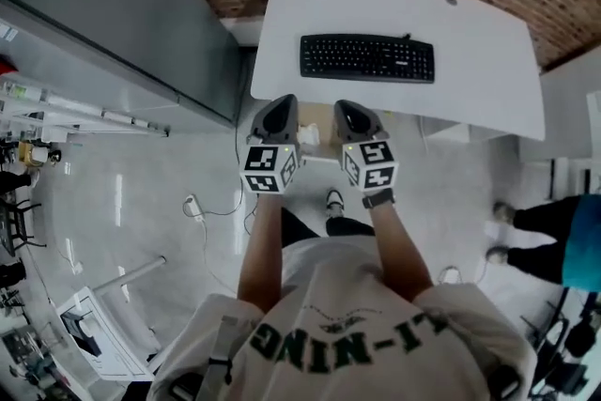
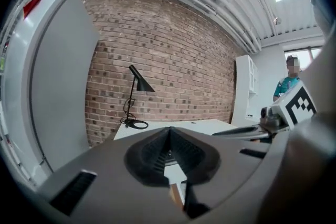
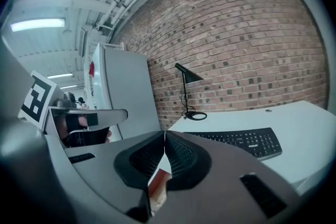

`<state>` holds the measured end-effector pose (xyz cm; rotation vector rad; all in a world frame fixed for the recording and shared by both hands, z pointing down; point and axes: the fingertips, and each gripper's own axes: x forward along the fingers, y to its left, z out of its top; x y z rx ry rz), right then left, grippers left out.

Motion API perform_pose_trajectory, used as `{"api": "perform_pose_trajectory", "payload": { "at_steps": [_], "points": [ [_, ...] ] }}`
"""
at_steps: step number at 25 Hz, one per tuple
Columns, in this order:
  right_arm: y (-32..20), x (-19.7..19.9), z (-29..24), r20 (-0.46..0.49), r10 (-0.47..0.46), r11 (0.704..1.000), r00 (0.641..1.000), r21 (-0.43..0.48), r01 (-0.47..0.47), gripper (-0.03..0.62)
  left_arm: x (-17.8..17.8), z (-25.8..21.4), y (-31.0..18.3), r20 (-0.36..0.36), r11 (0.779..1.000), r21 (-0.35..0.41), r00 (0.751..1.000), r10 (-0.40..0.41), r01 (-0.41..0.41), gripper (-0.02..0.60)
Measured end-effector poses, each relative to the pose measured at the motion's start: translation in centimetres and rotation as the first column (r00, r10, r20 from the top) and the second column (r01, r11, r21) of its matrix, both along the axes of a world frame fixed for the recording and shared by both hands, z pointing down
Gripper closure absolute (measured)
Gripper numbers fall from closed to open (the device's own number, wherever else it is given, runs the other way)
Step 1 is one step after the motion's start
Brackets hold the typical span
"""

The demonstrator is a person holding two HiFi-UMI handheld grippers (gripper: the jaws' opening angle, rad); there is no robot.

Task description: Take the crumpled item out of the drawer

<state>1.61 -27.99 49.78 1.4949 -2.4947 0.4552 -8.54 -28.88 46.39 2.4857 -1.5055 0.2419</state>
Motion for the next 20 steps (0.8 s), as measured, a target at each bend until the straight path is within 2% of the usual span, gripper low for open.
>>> {"api": "perform_pose_trajectory", "payload": {
  "at_steps": [7, 20],
  "points": [
    [1.1, -1.5, 5.6, -0.052, 0.008, 0.992, 0.999, -0.126, -0.015, 0.589, -1.1, 4.3, -0.2, -0.017, 0.995, -0.082, 0.999, 0.049, -0.051, 0.586],
    [1.2, -4.5, 17.9, -0.147, -0.092, 0.947, 0.985, -0.319, 0.041, 0.588, -4.6, 13.6, -0.8, 0.006, 0.980, -0.178, 0.996, 0.091, -0.089, 0.586]
  ]
}}
